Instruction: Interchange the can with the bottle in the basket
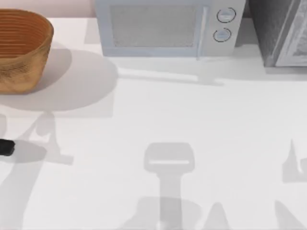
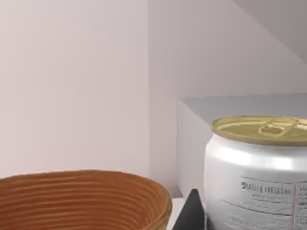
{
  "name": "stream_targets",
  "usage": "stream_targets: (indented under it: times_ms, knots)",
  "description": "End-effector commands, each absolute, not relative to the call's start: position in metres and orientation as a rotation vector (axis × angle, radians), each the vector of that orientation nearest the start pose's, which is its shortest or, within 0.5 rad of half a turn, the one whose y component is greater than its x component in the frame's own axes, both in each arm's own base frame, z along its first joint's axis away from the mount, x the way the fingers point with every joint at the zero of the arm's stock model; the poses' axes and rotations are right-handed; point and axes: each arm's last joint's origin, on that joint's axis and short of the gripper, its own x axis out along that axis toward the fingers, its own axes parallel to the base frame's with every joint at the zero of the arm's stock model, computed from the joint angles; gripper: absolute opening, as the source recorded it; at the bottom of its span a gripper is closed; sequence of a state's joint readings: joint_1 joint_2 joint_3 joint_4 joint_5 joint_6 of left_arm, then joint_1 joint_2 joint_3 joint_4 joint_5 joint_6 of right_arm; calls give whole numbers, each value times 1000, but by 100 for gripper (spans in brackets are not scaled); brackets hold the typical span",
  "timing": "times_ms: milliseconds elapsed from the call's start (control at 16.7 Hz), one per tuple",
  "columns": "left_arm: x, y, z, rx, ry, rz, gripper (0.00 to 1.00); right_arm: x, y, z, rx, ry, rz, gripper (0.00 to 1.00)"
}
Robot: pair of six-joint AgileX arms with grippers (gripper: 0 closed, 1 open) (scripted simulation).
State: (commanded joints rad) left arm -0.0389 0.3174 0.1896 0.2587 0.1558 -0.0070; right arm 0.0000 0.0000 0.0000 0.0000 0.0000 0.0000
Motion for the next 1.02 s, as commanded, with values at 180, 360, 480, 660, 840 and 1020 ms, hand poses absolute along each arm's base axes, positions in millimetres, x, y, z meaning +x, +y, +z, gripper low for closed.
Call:
stream_targets:
  times_ms: [180, 360, 480, 660, 840, 1020]
  knots:
    - [140, -16, 247, -6, -164, -298, 0, 106, -1, 160, 0, 0, 0, 100]
    - [160, -22, 264, -3, -189, -393, 0, 106, -1, 160, 0, 0, 0, 100]
    - [175, -27, 274, 2, -205, -456, 0, 106, -1, 160, 0, 0, 0, 100]
    - [200, -35, 282, 6, -216, -550, 0, 106, -1, 160, 0, 0, 0, 100]
    - [226, -43, 285, 11, -219, -639, 0, 106, -1, 160, 0, 0, 0, 100]
    - [251, -51, 285, 26, -239, -724, 0, 106, -1, 160, 0, 0, 0, 100]
